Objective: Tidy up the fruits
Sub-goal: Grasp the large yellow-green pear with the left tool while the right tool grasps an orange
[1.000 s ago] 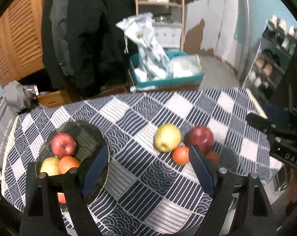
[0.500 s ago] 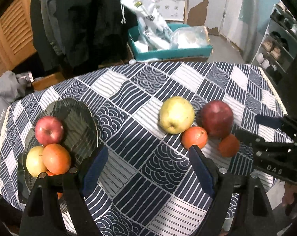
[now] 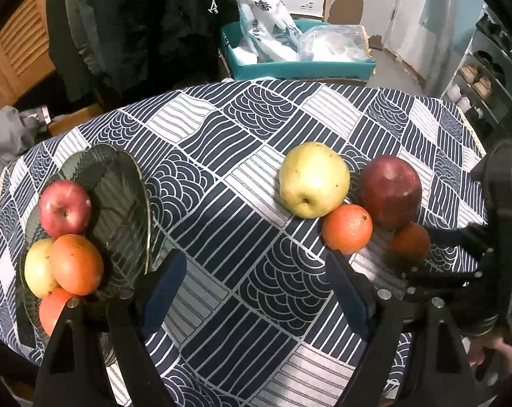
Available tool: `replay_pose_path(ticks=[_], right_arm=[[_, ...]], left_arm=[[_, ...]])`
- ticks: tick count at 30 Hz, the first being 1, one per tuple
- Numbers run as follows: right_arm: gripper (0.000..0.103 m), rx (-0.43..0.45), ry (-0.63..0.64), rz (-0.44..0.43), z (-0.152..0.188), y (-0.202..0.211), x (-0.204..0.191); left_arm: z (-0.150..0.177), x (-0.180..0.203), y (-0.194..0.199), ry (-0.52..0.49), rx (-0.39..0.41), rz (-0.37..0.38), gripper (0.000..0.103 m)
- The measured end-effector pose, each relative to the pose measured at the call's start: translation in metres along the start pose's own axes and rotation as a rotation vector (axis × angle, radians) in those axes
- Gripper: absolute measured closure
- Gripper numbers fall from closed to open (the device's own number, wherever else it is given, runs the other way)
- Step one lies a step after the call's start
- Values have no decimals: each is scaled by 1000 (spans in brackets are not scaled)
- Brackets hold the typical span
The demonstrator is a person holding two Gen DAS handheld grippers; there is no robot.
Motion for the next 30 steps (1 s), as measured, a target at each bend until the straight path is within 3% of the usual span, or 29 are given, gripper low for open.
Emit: replay_pose_path(ticks=[5,12,18,30], right_arm=[[58,-13,-3,-31,3,-3,-2],[59,-1,-17,-22,3,6,5],[59,61,-81,2,-10,24,30],[59,92,-148,39,-10,33,63]], left_arm=[[-8,5,-4,3,-1,25,18],[-29,17,-11,-7,11,66,18],[-45,29,-25,-11,8,99,18],[-53,41,-61,14,-51,141,18]])
Point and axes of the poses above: each gripper's, at about its wrist camera, not at the fingertips, and y roughly against the way its jaws point, x to its right, z to its underside, the point moved 9 cm from there along -y, roughly the way its jaws point, and after that the axes turned 2 degrees about -y, right-handed, at the moved point
